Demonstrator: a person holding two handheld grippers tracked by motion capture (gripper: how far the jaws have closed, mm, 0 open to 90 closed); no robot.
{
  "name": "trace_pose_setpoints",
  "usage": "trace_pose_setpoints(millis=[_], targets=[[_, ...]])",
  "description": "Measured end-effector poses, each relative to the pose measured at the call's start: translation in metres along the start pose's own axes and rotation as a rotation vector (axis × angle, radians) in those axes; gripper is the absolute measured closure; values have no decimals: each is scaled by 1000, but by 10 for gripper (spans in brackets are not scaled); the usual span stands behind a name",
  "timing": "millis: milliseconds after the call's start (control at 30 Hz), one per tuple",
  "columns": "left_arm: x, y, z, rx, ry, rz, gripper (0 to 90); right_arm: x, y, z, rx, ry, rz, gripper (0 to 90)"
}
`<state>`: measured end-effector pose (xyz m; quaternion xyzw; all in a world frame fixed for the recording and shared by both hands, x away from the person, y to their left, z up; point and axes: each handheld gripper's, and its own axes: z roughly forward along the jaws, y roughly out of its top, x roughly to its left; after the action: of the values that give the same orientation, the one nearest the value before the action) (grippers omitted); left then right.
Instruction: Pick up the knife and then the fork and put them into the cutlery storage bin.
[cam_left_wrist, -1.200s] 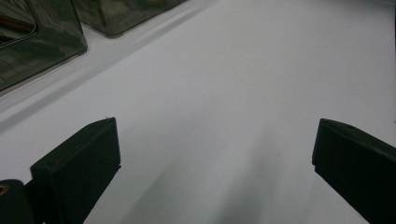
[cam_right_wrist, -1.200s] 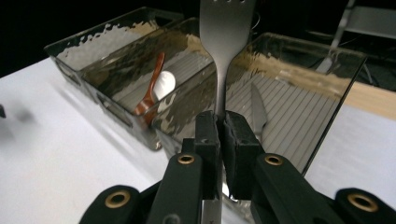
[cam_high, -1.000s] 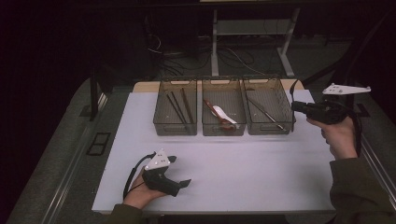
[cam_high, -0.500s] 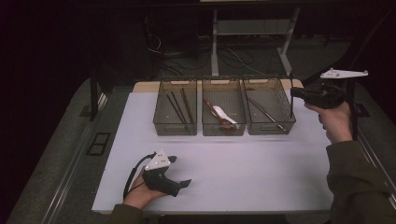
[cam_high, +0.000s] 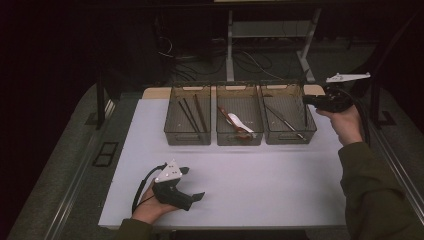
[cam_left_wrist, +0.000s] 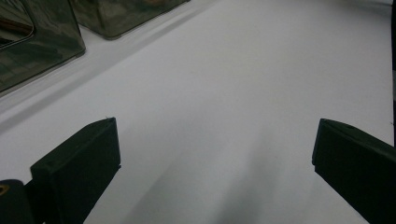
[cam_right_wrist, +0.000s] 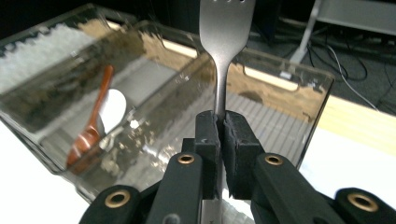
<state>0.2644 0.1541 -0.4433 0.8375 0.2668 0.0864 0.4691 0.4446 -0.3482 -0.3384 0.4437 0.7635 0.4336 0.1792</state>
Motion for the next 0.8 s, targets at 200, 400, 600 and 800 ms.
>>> trace_pose_setpoints(millis=[200,400,600,800], targets=[[0,0,0,-1,-2,1,0,-2,-5,12,85,-10,-11,843],[0,0,0,0,-4,0,0,-5,-10,23,170,-11,-20,842],[0,0,0,0,-4,0,0,-6,-12,32,227,-11,-26,842],[-1,0,1,1,-7,2,0,-5,-14,42,277,-8,-34,842]])
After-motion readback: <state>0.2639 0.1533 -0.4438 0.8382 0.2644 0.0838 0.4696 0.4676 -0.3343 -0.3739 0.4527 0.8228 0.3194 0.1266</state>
